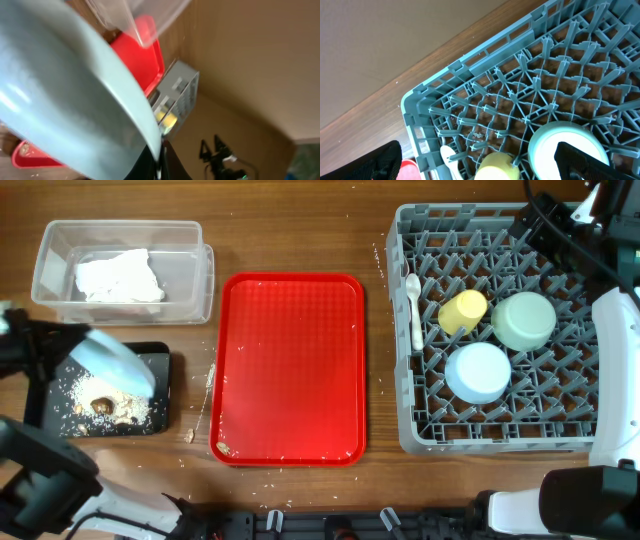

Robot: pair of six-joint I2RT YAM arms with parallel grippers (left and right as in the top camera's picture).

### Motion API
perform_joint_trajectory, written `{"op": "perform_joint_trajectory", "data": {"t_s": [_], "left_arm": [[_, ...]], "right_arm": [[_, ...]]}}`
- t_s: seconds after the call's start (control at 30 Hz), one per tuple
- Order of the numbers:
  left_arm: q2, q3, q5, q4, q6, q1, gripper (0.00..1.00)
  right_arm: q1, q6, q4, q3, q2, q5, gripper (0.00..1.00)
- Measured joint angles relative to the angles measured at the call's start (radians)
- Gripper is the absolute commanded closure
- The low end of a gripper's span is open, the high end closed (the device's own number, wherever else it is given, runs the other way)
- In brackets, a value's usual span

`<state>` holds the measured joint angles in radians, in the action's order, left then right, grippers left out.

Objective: Sort waste into correct bins and load items into the dishwasher rack
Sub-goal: 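Carry the empty plate with the left gripper back onto the red tray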

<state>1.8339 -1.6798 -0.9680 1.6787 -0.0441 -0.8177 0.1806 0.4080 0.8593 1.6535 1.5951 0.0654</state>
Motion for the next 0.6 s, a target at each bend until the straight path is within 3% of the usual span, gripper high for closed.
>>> {"op": "perform_joint_trajectory", "data": {"t_s": [0.27,0.4,0.5,0.6], "left_arm": [[-0.103,0.056,0.017,-0.066,0.026,0.464,0.96],[-0.105,0.060,0.153,-0.285,0.218,0.719,0.96],[-0.105,0.062,0.388,-0.435,0.437,0.921,0.96],[-0.103,0.062,0.549,-0.540,0.563,1.081,0.96]], "right_arm": [[0.000,0.000,0.000,0.000,0.000,0.000,0.00],[0.000,0.000,0.000,0.000,0.000,0.000,0.01],[0.000,0.000,0.000,0.000,0.000,0.000,0.00],[0.000,0.000,0.000,0.000,0.000,0.000,0.00]]}}
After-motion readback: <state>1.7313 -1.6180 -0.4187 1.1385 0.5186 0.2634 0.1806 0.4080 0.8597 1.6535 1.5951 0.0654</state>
